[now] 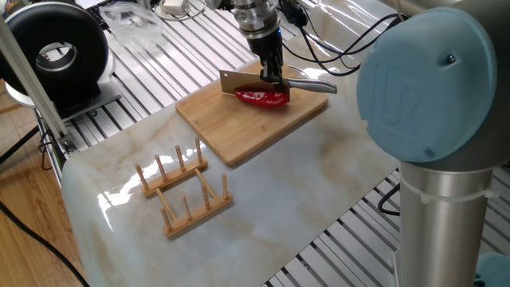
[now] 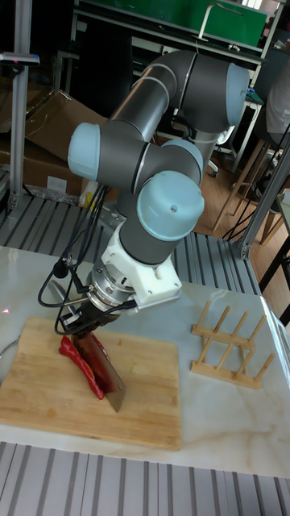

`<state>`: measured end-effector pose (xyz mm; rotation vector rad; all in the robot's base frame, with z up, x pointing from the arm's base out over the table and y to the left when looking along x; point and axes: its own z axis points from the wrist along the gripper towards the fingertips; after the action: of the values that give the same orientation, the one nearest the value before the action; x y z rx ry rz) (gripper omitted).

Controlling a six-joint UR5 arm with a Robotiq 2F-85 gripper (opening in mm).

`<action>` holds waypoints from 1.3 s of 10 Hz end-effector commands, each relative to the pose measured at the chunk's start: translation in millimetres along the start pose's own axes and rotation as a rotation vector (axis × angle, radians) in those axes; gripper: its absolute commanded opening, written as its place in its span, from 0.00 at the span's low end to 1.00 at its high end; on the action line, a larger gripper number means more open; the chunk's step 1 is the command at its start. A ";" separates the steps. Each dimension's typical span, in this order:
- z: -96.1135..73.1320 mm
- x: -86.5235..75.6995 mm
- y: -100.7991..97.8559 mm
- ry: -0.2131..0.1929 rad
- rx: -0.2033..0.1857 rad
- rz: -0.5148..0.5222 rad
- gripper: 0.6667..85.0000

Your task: Chop the chili peppers

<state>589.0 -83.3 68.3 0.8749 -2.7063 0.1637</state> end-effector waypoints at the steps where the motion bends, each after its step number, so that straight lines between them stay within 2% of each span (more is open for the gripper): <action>1: 3.7 -8.1 2.8 -0.043 -0.021 -0.017 0.01; 4: -1.4 -12.5 3.2 -0.066 -0.027 -0.032 0.01; 6: -4.9 -19.4 5.0 -0.094 -0.046 -0.042 0.01; 10: -6.2 -29.3 8.3 -0.090 -0.036 -0.024 0.01; 13: -5.6 -29.5 8.6 -0.089 -0.038 -0.028 0.01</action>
<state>606.1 -63.7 64.1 0.9337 -2.7592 0.0853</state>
